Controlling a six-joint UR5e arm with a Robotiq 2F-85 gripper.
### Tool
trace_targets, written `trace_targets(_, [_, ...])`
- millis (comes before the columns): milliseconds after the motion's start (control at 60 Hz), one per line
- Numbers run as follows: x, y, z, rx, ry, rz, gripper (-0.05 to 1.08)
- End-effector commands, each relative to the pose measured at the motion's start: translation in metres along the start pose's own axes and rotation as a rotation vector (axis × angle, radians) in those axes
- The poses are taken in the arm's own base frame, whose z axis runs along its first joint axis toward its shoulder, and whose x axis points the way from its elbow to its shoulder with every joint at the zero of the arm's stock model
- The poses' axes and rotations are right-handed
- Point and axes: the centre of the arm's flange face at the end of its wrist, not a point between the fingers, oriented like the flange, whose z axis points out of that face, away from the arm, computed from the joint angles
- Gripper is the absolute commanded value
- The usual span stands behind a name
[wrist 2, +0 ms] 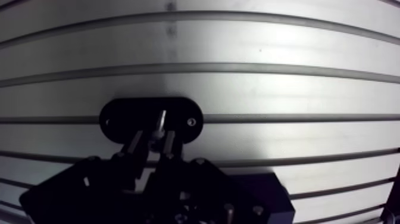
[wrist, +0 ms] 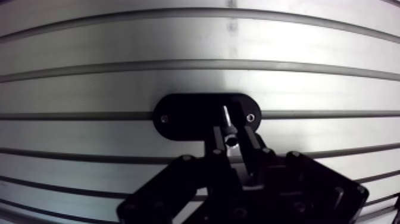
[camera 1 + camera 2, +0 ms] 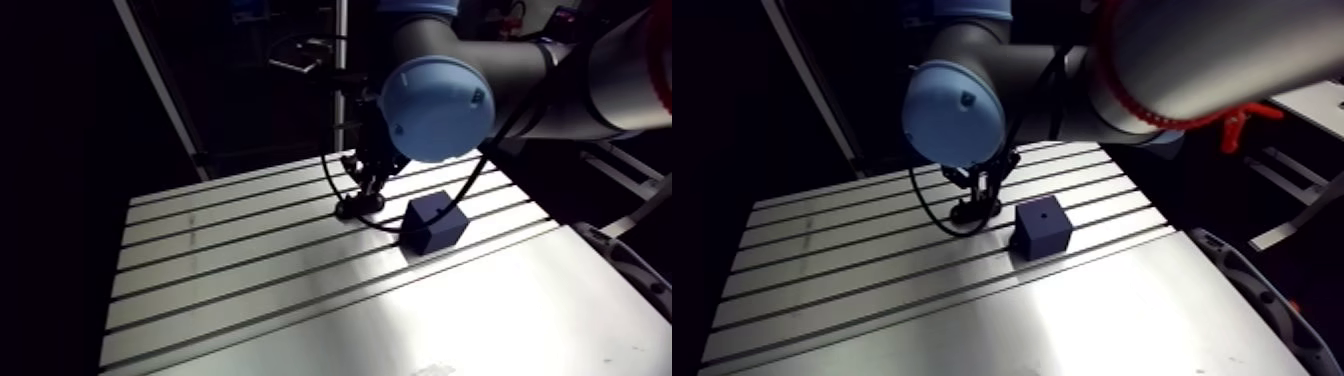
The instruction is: Pick up the M10 bolt and insert it into the hole until fully seated.
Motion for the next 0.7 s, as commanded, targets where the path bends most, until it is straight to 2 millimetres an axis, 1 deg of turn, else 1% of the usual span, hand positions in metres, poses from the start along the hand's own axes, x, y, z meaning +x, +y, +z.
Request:
trace_targets(17, [-0.0005,-0.0005,0.0002,0.0,-0.001,0.0,0.71])
trace_targets(300, [-0.0005,-0.0005,0.0002,0.0,-0.001,0.001,0.74])
trace_targets(450, [0.0006,-0.0001,-0.0009,-0.001,0.002,0.0,0.79])
trace_targets(700, [0.0042,0.0009,-0.0076,-0.005,0.013,-0.001,0.82])
